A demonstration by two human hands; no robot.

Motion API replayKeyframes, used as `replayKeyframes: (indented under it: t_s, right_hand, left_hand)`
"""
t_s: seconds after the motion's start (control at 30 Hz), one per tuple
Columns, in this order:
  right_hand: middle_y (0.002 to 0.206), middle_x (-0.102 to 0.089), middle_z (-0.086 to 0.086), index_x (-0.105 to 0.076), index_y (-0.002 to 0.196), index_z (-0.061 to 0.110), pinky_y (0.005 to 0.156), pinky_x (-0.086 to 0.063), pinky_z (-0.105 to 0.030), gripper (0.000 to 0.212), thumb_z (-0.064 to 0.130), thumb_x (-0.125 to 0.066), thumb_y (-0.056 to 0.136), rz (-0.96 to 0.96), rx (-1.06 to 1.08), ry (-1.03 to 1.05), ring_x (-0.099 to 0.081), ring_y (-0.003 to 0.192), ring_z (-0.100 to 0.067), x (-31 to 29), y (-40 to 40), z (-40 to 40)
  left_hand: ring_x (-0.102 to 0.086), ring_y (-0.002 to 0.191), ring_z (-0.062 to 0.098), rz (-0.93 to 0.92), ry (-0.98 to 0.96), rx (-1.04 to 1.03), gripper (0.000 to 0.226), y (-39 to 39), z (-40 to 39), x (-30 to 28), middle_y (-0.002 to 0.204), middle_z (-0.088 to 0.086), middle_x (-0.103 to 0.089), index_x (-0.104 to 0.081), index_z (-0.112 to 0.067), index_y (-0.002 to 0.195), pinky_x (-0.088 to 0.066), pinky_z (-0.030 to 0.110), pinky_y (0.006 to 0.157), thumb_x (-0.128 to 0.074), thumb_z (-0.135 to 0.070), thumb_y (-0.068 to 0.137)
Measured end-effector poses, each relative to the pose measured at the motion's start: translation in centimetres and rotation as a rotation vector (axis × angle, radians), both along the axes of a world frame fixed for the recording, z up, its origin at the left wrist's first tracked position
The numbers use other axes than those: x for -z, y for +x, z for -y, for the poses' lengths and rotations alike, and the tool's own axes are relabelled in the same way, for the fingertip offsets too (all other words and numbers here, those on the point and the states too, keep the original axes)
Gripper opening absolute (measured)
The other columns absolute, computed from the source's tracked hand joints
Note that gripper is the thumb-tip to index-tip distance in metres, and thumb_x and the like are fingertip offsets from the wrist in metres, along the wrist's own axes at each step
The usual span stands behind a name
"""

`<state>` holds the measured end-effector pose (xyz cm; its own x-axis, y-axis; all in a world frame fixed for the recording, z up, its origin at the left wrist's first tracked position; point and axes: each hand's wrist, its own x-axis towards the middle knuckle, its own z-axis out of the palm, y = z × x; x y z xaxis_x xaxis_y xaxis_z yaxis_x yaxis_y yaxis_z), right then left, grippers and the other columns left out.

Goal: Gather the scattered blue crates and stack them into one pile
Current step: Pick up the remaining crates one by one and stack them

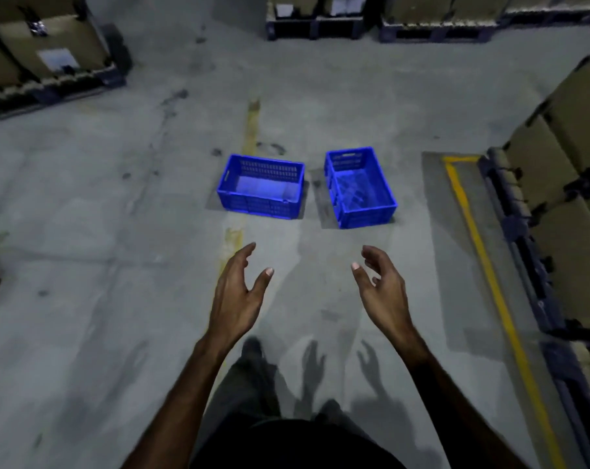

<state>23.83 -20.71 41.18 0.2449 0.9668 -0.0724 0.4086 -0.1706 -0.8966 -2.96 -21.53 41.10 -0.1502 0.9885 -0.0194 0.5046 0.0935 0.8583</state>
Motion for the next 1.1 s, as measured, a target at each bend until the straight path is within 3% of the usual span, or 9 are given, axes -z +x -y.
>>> replayKeyframes:
  t_s: [0.23,0.57,0.67,0.8,1.0,1.1]
  right_hand:
    - [0.133,-0.065,0.008,-0.059,0.135,0.022,0.104,-0.049,-0.036,0.040,0.030,-0.068,0.097,0.021,-0.025,-0.030,-0.060,0.121,-0.006,2.2,-5.6,-12.6]
    - [0.135,-0.064,0.005,-0.058,0.139,0.018,0.105,-0.050,-0.044,0.045,0.033,-0.067,0.097,0.049,0.045,-0.050,-0.060,0.122,-0.008,2.1,-13.4,-30.2]
    - [0.134,-0.066,0.002,-0.059,0.138,0.015,0.104,-0.051,-0.043,0.045,0.031,-0.068,0.097,0.056,0.054,-0.054,-0.062,0.118,-0.012,2.7,-14.8,-34.8]
    - [0.133,-0.065,-0.004,-0.058,0.137,0.009,0.101,-0.048,-0.031,0.043,0.026,-0.066,0.098,0.051,-0.004,-0.060,-0.062,0.118,-0.016,4.2,-15.5,-41.9]
    - [0.129,-0.066,-0.002,-0.059,0.134,0.014,0.101,-0.050,-0.036,0.050,0.041,-0.063,0.092,-0.013,0.032,-0.096,-0.062,0.115,-0.016,9.1,-15.9,-53.8]
    - [0.127,-0.066,-0.004,-0.060,0.131,0.011,0.100,-0.051,-0.039,0.041,0.030,-0.066,0.096,-0.009,0.011,-0.147,-0.064,0.115,-0.024,11.5,-15.6,-59.9]
  left_hand:
    - [-0.053,0.133,0.014,0.018,-0.015,-0.063,0.056,-7.1,-12.4,3.2,0.150,-0.010,-0.052,-0.046,-0.031,0.148,-0.047,0.050,0.109,-0.065,-0.043,0.096]
    - [-0.057,0.126,0.019,-0.083,-0.060,0.035,0.058,-16.7,-32.4,3.0,0.147,-0.003,-0.054,-0.045,-0.029,0.149,-0.050,0.048,0.103,-0.068,-0.040,0.096]
    - [-0.058,0.124,0.019,-0.098,-0.079,0.032,0.059,-18.2,-37.2,4.0,0.147,-0.004,-0.054,-0.044,-0.030,0.149,-0.052,0.049,0.101,-0.067,-0.043,0.095]
    - [-0.059,0.126,0.024,-0.136,-0.108,0.048,0.060,-19.4,-44.2,6.0,0.147,-0.001,-0.055,-0.046,-0.026,0.149,-0.049,0.050,0.104,-0.067,-0.041,0.095]
    - [-0.060,0.122,0.026,-0.205,-0.160,0.109,0.056,-20.1,-55.2,7.9,0.145,0.002,-0.056,-0.048,-0.020,0.146,-0.049,0.043,0.104,-0.068,-0.036,0.096]
    - [-0.061,0.121,0.026,-0.221,-0.241,0.079,0.061,-20.6,-61.1,9.3,0.145,0.004,-0.057,-0.048,-0.020,0.147,-0.050,0.044,0.102,-0.066,-0.046,0.094]
